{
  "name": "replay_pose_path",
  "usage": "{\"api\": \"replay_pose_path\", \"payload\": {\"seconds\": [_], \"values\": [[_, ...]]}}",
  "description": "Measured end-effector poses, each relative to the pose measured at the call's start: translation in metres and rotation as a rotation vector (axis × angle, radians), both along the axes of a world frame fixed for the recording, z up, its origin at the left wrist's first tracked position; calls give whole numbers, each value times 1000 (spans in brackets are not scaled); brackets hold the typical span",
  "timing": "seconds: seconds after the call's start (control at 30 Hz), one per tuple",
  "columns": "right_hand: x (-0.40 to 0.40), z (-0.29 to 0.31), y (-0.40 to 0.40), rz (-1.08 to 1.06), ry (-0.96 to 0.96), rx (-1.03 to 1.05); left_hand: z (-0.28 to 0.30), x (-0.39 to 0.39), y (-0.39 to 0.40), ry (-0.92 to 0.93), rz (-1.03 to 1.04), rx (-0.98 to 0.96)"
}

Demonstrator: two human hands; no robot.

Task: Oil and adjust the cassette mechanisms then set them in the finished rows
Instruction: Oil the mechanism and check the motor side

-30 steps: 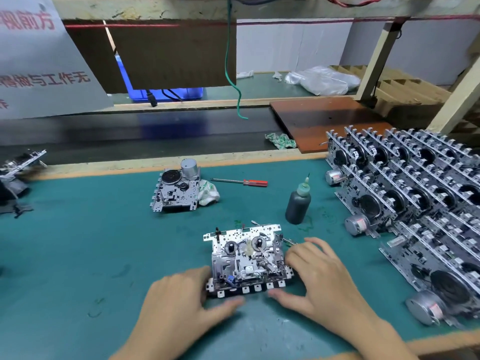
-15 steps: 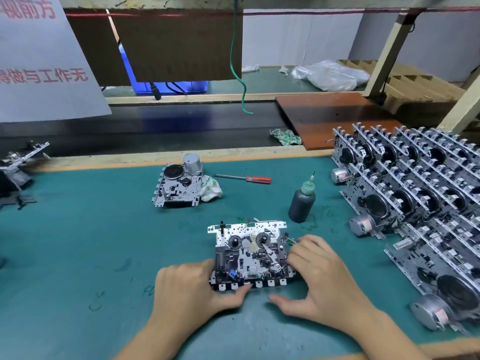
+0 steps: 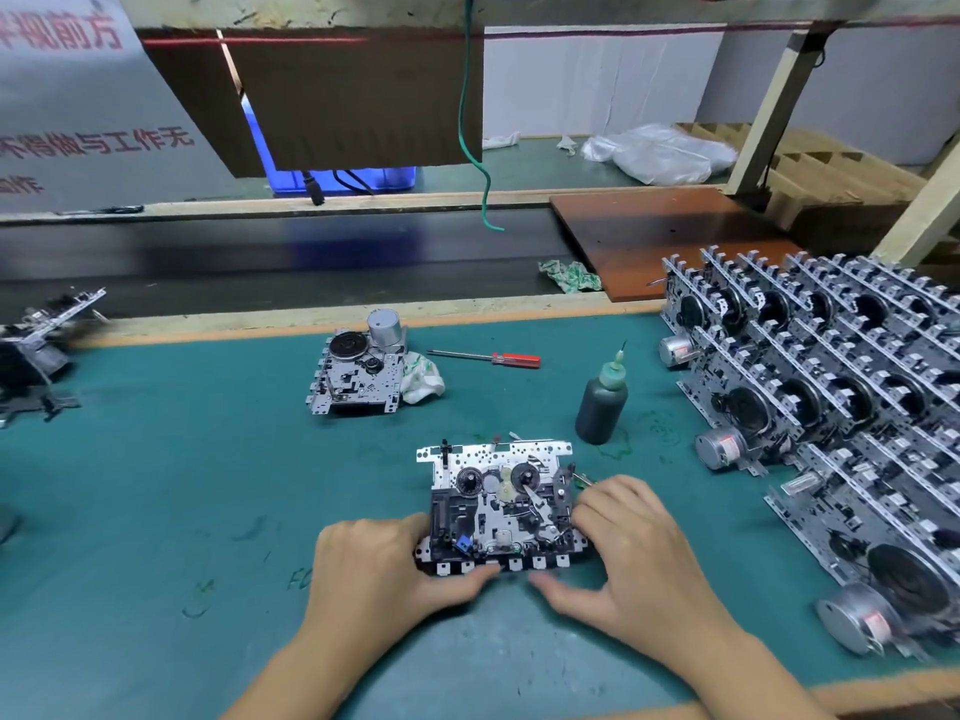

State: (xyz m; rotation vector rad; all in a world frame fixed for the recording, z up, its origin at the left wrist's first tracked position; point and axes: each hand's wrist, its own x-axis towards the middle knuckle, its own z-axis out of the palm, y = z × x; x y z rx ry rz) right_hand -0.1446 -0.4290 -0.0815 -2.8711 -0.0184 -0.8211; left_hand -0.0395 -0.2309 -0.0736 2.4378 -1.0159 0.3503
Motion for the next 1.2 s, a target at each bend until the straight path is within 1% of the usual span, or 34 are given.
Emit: {"api": "replay_pose_path", "payload": {"seconds": [0.1,0.17,0.33,0.5,0.6,0.67,0.77,0.83,1.0,1.07,1.2], "values": [[1,0,0,-57,-25,-62,1,4,6,8,-111,40],[0,0,-2,-58,-24,-70,1,5,9,2,-149,52],[1,0,0,-84,-83,-80,0,4,11,-36,-261,13],[-3,2,-8,15,-58,-138,-1,3,11,-44,-224,31],[-3,1,-11,12,-64,-163,-4,3,13,-87,-214,38],[-2,0,-10,18,-55,-127,-4,2,11,-114,-160,39],[-3,0,-11,54,-38,-28,-3,4,7,-94,-80,5],[-2,0,-11,66,-39,-3,-2,7,7,-87,-101,-2],[-1,-2,-11,-4,-79,-61,1,8,9,-74,-224,6],[-1,-1,-12,-7,-74,-41,0,6,9,-123,-209,13],[-4,1,-16,90,-21,27,-3,2,6,-232,-126,7]]}}
